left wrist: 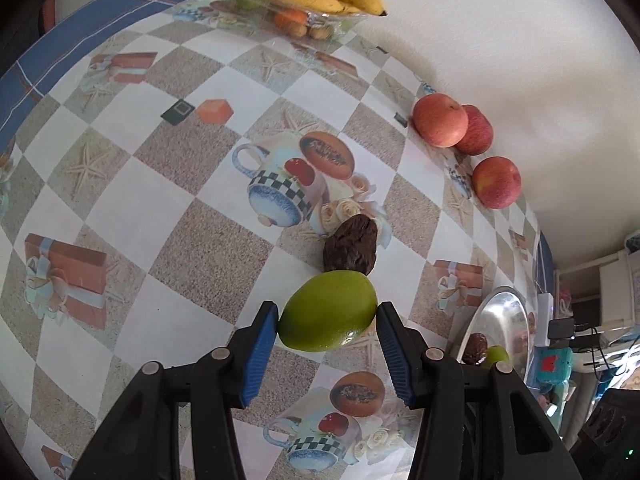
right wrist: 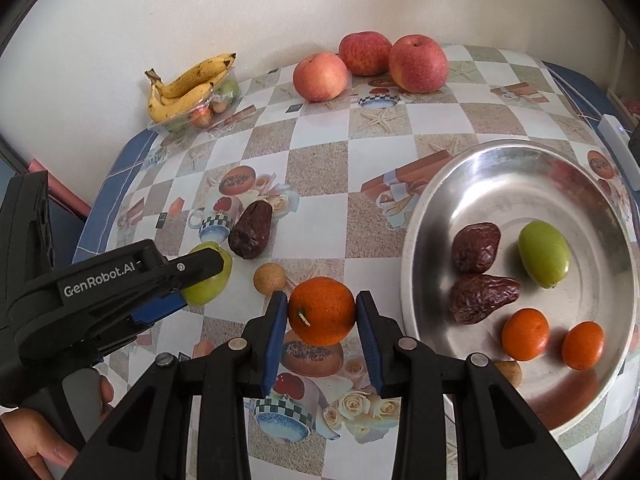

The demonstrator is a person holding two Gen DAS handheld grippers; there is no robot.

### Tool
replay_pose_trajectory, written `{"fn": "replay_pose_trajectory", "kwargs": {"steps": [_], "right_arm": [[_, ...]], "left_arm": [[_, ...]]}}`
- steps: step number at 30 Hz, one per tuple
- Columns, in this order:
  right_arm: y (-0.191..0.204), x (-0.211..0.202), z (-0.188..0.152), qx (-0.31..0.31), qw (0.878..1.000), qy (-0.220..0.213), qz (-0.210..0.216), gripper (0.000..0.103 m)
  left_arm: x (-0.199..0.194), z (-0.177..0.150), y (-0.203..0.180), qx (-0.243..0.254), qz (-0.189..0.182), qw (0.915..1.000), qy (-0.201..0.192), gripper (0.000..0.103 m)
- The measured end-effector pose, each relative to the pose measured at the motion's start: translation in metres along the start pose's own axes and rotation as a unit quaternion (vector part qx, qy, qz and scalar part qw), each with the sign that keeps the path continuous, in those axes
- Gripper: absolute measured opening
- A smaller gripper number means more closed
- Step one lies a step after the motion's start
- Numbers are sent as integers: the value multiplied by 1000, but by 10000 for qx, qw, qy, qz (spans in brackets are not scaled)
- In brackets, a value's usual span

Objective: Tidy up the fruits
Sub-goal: 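Carry the orange and green pear over the steel bowl with both grippers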

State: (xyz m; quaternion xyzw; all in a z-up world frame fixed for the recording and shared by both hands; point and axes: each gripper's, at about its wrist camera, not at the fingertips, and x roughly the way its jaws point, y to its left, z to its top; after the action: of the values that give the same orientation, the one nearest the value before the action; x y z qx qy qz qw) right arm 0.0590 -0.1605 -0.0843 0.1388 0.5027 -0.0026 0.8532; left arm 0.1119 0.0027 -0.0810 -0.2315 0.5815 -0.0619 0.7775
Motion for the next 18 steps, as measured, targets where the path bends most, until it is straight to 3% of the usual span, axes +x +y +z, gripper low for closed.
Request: {"fn": "replay_pose_trajectory", "kwargs": {"steps": [14,18], "right_arm": [[-73,-22,9,1104,9927,-202,-434,37],[-93,-34,10,1317,9874,-323,-814,37]], "left_arm": [[2,-13,-38,670,-72,9977,6,54],[5,-20,-54,904,-121,9958,54,54]]}}
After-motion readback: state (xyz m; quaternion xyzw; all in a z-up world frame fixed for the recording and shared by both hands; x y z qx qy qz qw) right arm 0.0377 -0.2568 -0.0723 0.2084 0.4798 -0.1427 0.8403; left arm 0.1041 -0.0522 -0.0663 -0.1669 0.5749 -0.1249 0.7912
